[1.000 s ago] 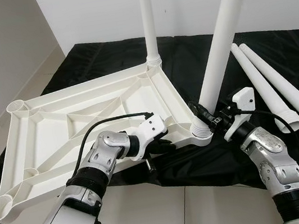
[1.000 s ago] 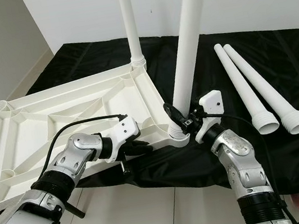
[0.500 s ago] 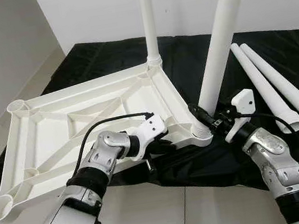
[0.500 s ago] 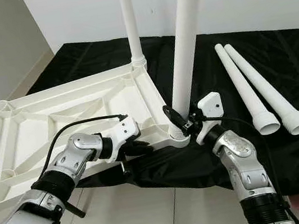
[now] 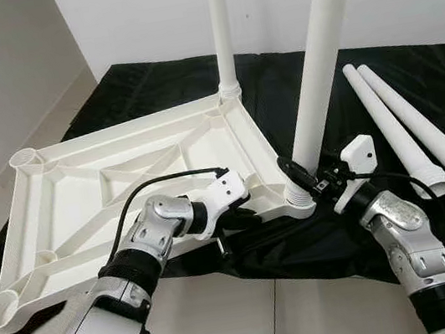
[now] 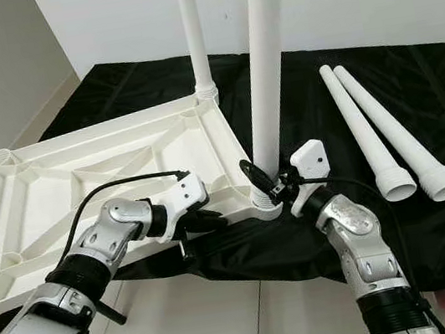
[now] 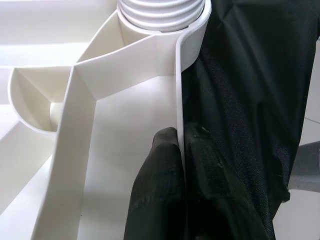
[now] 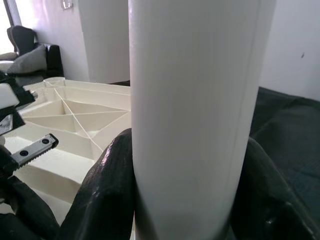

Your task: Building children table

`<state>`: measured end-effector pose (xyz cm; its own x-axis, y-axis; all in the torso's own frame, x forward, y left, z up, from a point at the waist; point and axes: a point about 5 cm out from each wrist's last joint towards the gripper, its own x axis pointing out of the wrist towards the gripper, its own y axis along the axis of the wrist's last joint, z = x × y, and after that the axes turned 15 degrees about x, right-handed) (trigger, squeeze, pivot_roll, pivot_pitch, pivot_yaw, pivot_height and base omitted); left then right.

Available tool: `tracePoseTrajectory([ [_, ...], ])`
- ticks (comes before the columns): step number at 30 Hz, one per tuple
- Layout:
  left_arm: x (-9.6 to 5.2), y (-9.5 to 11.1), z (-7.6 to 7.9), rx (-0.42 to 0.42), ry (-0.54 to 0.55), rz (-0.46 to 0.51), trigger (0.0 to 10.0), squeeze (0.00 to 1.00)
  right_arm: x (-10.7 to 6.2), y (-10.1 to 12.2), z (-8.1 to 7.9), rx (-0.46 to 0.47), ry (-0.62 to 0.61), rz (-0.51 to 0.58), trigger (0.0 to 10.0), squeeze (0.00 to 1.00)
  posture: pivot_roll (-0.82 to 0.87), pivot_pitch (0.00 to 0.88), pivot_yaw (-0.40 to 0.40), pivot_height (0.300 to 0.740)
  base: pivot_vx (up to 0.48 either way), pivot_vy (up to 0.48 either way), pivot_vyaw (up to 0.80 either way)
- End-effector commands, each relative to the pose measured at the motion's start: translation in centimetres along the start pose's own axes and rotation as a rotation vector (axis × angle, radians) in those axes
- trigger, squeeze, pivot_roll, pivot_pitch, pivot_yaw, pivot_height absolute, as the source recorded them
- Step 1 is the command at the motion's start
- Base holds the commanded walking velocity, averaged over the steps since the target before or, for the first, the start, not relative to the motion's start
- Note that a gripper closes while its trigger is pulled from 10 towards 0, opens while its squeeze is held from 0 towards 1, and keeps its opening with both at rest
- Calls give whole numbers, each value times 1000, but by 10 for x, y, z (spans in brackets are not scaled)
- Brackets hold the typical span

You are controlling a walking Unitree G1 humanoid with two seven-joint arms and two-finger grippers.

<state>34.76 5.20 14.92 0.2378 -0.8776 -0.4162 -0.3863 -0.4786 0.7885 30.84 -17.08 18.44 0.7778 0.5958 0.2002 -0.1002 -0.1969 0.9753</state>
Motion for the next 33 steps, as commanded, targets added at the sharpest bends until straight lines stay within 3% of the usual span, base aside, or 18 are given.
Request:
tracePoseTrajectory([
  [1, -2, -4, 3, -19, 6, 1, 10000, 0, -4, -22, 2, 87, -5, -102, 10000, 0, -175, 105, 90, 740, 0, 0, 0],
  [15, 0, -3, 4, -18, 3, 8, 10000, 0, 0, -35, 2, 73, 82, -220, 10000, 0, -169, 91, 82, 740, 0, 0, 0],
  [23, -2, -3, 3, -17, 7, 5, 10000, 0, -3, -33, 0, 190, 123, -215, 10000, 0, -167, 95, 85, 740, 0, 0, 0],
  [33, -2, -4, 3, -18, 9, 4, 10000, 0, -8, -30, -4, 202, 172, -221, 10000, 0, -170, 102, 91, 740, 0, 0, 0],
])
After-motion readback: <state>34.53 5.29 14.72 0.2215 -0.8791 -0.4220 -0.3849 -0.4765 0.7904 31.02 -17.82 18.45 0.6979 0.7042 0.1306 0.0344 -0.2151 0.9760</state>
